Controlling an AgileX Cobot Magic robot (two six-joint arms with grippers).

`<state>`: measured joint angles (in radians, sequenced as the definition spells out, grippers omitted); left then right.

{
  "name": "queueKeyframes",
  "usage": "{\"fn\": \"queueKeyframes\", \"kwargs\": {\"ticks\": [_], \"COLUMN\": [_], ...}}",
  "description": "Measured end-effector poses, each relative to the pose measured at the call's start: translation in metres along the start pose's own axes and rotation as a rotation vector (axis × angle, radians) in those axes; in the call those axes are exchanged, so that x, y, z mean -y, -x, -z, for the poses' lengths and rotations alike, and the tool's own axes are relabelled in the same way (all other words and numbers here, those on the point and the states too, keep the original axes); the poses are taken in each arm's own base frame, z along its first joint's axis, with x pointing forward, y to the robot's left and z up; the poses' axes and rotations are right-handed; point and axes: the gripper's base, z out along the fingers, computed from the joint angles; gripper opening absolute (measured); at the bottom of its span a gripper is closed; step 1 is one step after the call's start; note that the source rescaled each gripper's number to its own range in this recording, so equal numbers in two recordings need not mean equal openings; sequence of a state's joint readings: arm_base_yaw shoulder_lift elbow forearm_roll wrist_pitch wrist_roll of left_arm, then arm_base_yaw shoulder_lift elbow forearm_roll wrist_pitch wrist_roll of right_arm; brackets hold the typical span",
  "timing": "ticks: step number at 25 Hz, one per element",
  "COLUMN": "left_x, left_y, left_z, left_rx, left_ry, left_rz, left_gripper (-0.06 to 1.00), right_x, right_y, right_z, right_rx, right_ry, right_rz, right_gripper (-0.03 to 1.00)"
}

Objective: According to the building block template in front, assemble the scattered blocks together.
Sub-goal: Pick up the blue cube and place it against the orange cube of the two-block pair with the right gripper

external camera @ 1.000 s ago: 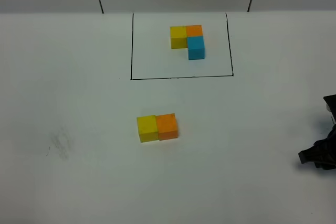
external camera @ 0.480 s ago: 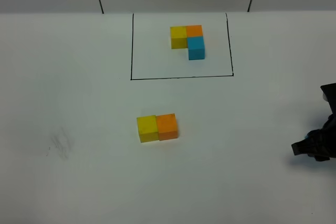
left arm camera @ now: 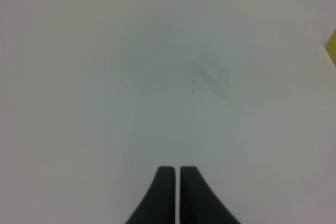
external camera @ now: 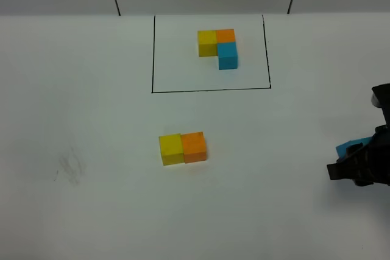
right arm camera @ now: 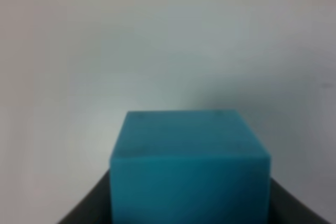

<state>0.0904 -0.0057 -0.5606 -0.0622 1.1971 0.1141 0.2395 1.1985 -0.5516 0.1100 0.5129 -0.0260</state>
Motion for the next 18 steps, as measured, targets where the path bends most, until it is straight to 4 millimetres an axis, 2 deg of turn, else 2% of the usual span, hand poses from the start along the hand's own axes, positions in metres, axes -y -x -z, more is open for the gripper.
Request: {"fn": "queueKeyframes", "kwargs": {"ticks": [5,13,18], "left_x": [0.000,0.000,0.000], "left_y": [0.000,0.000,0.000], "left_z": [0.000,0.000,0.000], "left_rx": [0.000,0.000,0.000], "left_ry": [0.000,0.000,0.000], "left_rz": [0.000,0.001,0.001], "left_gripper": [0.00,0.00,0.00], "right_x": [-0.009,-0.014,-0.031], "right_y": [0.002,0.028,0.040], "right_z": [0.022,0.068,0.086], "right_rx": [0.015,-0.011,0.007], "right_ry": [0.030,0.029,0.058], "right_rz": [0.027,0.078,0.149], "right_gripper": [0.47,0.47,0.47]}}
